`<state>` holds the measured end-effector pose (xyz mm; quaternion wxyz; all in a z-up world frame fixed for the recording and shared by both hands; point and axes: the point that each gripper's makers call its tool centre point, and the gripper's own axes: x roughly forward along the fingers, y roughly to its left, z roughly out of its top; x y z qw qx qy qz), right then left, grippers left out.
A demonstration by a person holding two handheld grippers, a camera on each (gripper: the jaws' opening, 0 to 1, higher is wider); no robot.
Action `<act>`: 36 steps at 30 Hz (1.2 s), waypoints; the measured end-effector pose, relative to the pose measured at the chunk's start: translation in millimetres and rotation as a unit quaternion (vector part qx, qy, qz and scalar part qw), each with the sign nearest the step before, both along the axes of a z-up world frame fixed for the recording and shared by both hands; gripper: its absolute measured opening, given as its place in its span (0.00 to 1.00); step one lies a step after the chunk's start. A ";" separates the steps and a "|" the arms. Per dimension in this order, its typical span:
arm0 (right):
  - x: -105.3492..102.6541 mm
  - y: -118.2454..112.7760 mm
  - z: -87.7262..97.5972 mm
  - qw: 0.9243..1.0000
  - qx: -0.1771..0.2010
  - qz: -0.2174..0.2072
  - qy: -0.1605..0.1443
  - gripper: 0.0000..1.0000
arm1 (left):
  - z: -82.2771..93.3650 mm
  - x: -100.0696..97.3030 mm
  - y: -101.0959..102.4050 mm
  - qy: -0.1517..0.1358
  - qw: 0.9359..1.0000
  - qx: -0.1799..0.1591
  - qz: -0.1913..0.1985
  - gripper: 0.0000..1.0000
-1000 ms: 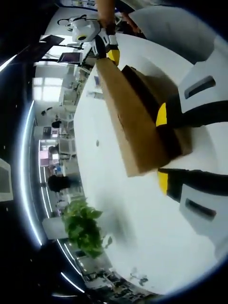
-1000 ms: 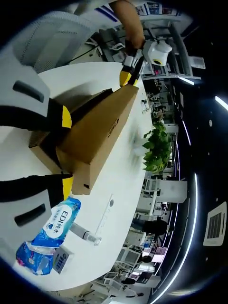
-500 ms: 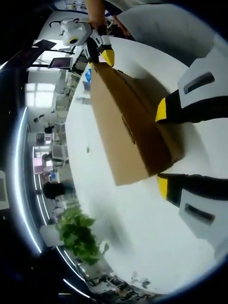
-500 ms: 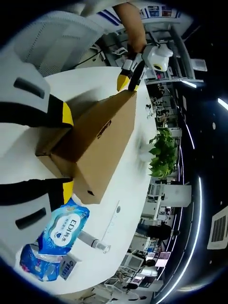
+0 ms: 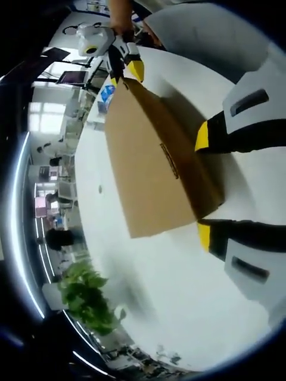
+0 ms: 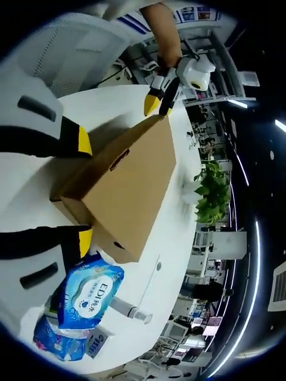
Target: Operate the shoe box by opening the lid, removing the specified soft item, and placing it in the target area until the item is outside and the box remains undamaged.
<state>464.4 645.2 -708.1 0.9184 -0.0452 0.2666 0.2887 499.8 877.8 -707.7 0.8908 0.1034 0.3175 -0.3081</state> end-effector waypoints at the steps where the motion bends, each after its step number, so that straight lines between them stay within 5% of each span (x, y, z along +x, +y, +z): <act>1: 0.1 -0.2 -0.7 1.000 0.002 -0.003 0.002 0.41 | -1.5 0.2 0.0 0.001 1.000 0.000 0.002 0.43; 25: 3.8 -1.5 -21.0 1.000 -0.023 -0.009 0.010 0.36 | -23.6 6.9 0.9 0.021 0.999 0.013 0.026 0.37; 36: 23.1 -4.9 -20.9 1.000 -0.022 -0.008 0.007 0.36 | -23.3 23.9 -1.4 0.022 0.999 0.012 0.035 0.37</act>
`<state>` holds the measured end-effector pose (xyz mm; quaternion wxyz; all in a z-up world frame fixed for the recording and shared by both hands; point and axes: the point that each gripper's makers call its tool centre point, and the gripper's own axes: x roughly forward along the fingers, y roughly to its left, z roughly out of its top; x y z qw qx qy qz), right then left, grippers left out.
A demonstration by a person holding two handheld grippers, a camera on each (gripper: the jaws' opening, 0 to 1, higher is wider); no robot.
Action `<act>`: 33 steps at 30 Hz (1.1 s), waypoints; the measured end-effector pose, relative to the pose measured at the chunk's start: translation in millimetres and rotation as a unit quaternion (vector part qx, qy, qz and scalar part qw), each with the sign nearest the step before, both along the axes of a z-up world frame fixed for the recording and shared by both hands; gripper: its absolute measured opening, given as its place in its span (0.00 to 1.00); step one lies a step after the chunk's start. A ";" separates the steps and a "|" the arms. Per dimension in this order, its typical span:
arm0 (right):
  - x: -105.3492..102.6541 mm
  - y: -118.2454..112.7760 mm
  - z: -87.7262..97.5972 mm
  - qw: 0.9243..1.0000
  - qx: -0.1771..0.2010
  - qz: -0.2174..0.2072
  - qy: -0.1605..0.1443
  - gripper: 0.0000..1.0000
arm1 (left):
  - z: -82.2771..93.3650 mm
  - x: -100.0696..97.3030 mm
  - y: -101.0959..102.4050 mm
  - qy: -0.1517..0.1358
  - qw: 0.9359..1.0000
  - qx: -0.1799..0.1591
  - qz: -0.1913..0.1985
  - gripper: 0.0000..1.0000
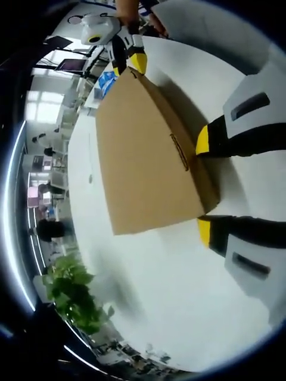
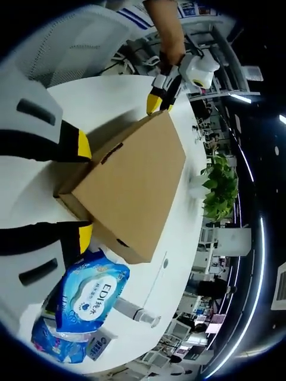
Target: Operate the shoe box by opening the lid, removing the specified soft item, and placing it in the target area until the item is outside and the box remains undamaged.
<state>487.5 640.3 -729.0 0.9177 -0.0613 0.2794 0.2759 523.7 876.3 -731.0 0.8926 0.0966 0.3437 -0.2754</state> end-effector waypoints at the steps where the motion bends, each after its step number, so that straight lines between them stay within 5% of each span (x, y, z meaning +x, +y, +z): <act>1: 2.4 -0.1 0.1 1.000 0.000 0.001 -0.001 0.36 | 0.0 2.0 -0.5 0.000 1.000 0.000 0.001 0.37; 33: 67.1 -17.8 -0.6 1.000 -0.007 0.004 -0.004 0.37 | -0.3 63.6 -16.4 0.008 1.000 -0.005 0.003 0.36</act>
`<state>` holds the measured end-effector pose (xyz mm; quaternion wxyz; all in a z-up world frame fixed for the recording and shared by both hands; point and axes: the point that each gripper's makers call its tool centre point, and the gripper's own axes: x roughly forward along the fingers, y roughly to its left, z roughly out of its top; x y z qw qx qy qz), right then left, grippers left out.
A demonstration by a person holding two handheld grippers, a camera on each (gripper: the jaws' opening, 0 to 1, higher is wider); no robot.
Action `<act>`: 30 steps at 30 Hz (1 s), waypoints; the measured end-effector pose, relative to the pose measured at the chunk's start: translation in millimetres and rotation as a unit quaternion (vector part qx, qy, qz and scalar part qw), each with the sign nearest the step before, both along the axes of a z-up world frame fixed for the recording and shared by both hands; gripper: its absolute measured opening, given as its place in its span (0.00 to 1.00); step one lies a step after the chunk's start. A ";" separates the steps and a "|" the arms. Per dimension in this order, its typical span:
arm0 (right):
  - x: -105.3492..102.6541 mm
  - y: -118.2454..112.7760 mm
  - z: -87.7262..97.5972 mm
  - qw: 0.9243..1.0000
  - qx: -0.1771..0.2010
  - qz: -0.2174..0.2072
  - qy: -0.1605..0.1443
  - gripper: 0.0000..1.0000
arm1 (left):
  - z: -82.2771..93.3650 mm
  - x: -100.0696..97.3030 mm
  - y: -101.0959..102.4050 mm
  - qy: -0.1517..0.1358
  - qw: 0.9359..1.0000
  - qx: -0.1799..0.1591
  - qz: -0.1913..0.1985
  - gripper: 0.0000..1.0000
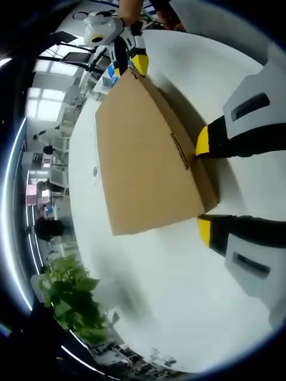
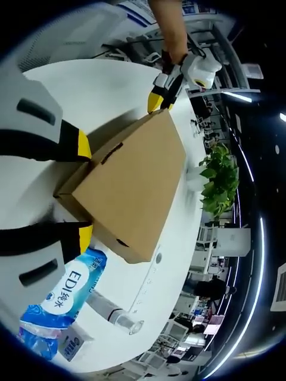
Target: Operate the shoe box by opening the lid, removing the specified soft item, and placing it in the target area until the item is outside and the box remains undamaged.
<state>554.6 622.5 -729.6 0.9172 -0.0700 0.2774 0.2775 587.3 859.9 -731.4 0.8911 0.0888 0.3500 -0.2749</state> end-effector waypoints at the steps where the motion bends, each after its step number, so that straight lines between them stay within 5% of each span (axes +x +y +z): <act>1: 1.3 -0.6 0.0 1.000 -0.001 0.000 0.000 0.37 | 0.0 0.6 -0.3 0.001 1.000 -0.001 0.000 0.36; 26: 9.1 -7.5 -2.9 1.000 -0.025 0.012 0.005 0.36 | -0.6 7.4 -6.5 0.005 1.000 -0.008 -0.006 0.38; 30: 11.1 -13.9 3.1 0.999 -0.035 -0.002 -0.020 0.44 | 6.0 5.0 -7.4 -0.013 1.000 -0.013 0.002 0.42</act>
